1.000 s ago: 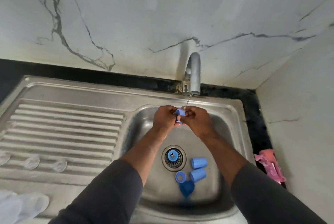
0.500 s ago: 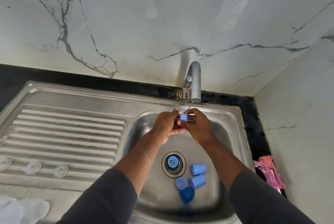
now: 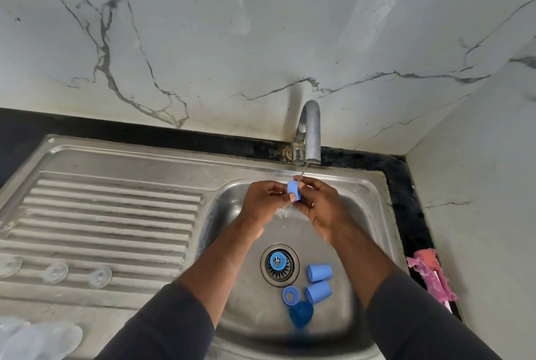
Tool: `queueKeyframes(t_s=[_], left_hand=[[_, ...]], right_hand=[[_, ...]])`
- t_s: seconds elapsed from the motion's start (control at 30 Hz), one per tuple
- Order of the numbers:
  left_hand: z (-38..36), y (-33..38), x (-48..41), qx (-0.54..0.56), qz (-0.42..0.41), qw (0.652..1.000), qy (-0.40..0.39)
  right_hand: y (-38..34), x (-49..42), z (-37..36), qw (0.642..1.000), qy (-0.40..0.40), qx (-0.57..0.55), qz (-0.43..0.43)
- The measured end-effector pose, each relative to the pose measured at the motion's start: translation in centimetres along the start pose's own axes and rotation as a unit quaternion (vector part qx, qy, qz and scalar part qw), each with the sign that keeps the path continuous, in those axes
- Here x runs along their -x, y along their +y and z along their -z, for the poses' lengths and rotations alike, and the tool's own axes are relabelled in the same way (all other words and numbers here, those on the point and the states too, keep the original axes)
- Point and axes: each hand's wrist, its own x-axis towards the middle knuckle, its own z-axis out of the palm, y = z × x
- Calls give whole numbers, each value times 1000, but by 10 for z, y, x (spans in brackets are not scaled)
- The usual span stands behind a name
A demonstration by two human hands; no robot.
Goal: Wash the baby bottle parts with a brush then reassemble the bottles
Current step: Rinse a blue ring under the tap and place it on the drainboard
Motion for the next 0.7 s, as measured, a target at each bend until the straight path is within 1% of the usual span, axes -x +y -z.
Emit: queueKeyframes(t_s=[0.03, 0.1, 0.17, 0.2, 0.23, 0.27, 0.3, 0.33, 0.37, 0.4, 0.43, 0.5, 0.57, 0.63, 0.7], left_hand=[[1, -3, -1, -19, -20, 1000, -8], [4, -7, -4, -116, -49, 991, -39], [6, -9, -3, -192, -54, 978, -61], [7, -10, -3, -199, -54, 976, -64], [8, -11, -2, -185, -50, 979, -66], [7, -11, -1, -138, -29, 988, -68], [6, -9, 2, -58, 3, 996, -62], [4, -7, 4, 27, 38, 998, -52], [3, -4, 6, 102, 68, 991, -45], [2, -2, 6, 143, 88, 985, -46], [1, 0, 6, 159, 102, 980, -58], [0, 4, 5, 140, 102, 982, -79], [-2, 7, 3, 134, 86, 985, -63], [-3, 9, 3, 127, 58, 989, -47], [-4, 11, 1, 76, 8, 996, -48]], right_hand=[[1, 0, 0, 1000, 0, -3, -19], [4, 1, 3, 998, -6, 19, -58], [6, 0, 6, 995, -17, 74, -67], [7, 1, 7, 994, -19, 90, -60], [9, 0, 7, 994, -14, 94, -49], [9, 0, 7, 995, -7, 91, -37], [9, 0, 7, 996, 1, 92, -21], [9, 0, 6, 995, 10, 103, -1], [8, 1, 5, 992, 14, 121, 21], [8, 2, 4, 990, 13, 137, 40], [7, 3, 4, 987, 8, 148, 58], [7, 4, 3, 983, -1, 163, 83], [6, 4, 5, 981, -6, 169, 93], [4, 5, 7, 987, -15, 141, 75], [4, 6, 9, 995, -18, 92, 42]])
